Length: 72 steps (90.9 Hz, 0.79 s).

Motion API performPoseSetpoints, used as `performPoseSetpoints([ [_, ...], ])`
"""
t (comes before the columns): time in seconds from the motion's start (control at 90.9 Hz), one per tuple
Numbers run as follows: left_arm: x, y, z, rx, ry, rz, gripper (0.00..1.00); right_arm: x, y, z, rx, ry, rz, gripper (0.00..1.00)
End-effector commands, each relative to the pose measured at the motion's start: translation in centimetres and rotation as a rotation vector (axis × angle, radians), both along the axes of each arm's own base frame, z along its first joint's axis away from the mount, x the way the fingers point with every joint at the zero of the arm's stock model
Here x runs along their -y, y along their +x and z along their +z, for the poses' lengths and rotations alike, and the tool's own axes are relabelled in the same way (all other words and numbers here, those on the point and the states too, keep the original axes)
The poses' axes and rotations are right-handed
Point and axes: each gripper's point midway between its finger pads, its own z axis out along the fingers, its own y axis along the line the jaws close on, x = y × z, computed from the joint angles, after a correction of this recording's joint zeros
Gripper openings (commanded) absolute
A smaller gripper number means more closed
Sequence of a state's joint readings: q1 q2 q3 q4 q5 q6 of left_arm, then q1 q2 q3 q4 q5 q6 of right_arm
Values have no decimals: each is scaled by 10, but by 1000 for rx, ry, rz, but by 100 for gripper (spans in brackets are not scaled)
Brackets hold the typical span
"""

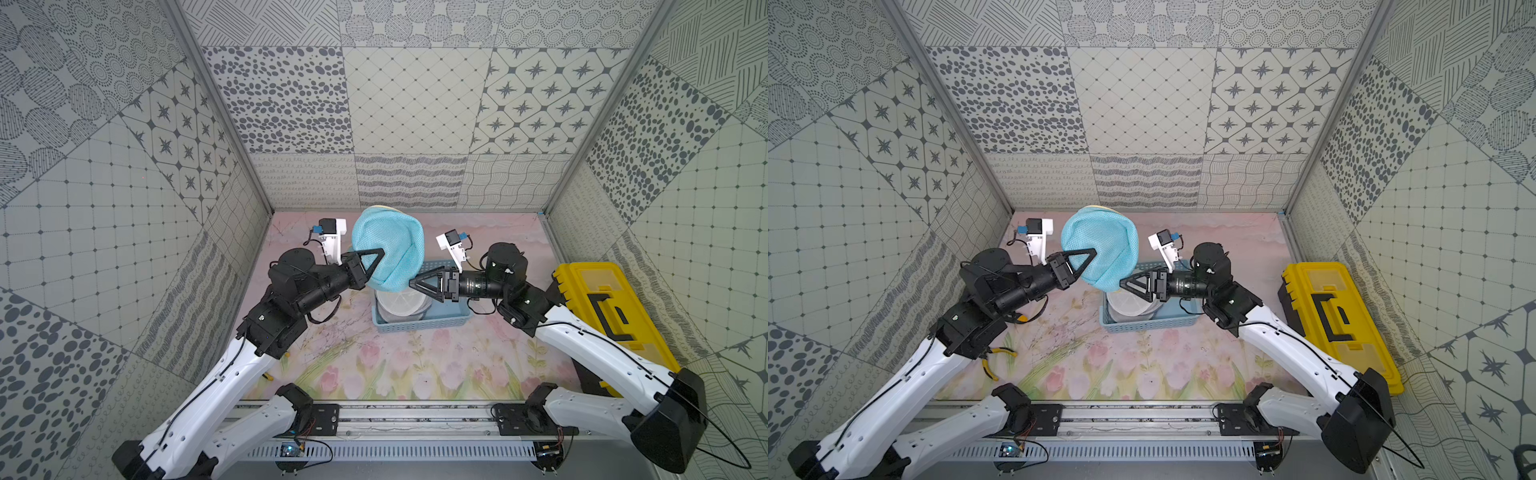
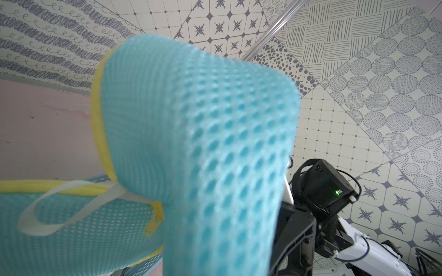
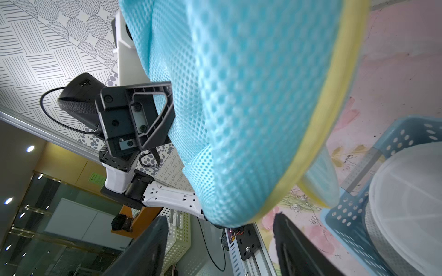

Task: Turn the laundry bag inside out
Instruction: Turn over the laundry bag.

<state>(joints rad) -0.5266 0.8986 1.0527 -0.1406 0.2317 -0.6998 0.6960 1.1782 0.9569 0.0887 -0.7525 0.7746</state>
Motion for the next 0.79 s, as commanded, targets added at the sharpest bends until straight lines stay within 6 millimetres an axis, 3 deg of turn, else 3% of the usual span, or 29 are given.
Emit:
performPoseSetpoints([
  [0.0,-9,10,20,107,-9,92,0,-9,6,21,47,54,-23,72],
  [0.044,-8,10,19,105,-11,88,0,-13,7,19,42,49,-24,67],
  [0.099,-5,9,19,104,-14,77,0,-16,10,15,34,41,-34,52],
  [0.231,-3,6,19,94,-26,64,0,-15,19,5,25,14,-83,1],
  [0.429,-1,-8,22,57,-36,8,0,5,31,-23,1,-71,-130,0],
  [0.561,6,-23,23,1,-86,-92,0,29,55,-43,-34,-146,-208,0],
  [0.781,18,-44,24,-95,-173,-276,0,50,100,-49,-59,-228,-353,0],
])
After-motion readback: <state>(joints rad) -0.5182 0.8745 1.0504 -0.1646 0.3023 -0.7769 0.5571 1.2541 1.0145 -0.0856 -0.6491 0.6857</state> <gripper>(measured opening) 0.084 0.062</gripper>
